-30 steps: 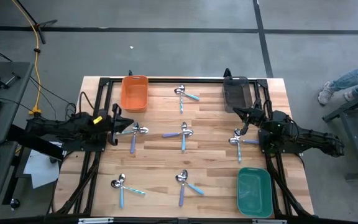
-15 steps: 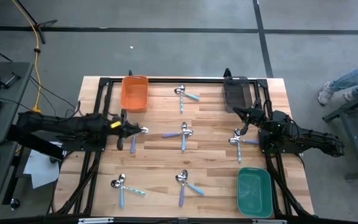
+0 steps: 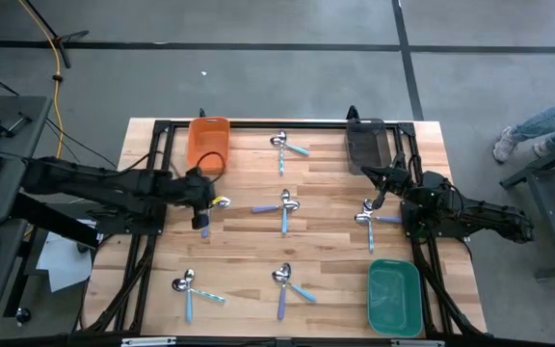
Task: Sort silverware by color (type)
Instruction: Put the white patterned spoon into the black bin
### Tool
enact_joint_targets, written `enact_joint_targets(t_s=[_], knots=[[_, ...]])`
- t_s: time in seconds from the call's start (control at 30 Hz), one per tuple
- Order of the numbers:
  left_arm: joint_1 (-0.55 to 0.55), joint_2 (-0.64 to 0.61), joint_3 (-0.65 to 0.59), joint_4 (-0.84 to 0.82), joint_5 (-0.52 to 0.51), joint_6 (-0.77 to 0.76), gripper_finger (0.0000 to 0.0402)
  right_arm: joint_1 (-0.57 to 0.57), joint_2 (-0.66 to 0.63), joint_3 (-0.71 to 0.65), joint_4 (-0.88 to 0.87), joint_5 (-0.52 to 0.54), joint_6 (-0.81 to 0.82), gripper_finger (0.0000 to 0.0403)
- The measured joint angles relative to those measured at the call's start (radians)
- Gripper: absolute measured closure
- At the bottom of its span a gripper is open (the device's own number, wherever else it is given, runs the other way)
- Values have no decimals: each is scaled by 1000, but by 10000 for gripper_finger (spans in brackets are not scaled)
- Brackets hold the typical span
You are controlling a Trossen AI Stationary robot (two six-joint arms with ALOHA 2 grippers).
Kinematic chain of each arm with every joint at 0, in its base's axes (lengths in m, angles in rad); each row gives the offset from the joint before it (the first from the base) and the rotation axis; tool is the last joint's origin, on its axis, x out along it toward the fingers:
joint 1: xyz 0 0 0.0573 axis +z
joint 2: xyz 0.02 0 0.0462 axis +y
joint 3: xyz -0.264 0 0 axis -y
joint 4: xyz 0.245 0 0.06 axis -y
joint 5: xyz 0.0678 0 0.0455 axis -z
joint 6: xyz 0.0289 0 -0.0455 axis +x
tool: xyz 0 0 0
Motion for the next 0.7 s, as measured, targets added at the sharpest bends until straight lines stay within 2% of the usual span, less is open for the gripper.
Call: enact_joint_targets(t_s=[0.33, 0.53, 0.7], knots=[[111, 287, 246, -253, 38, 156, 390, 0, 0, 0, 0, 0, 0, 402], [180, 403, 280, -322, 124, 192, 345, 0, 0, 0, 0, 0, 0, 402], [223, 491, 280, -403, 118, 225, 309, 0, 0, 0, 0, 0, 0, 402]])
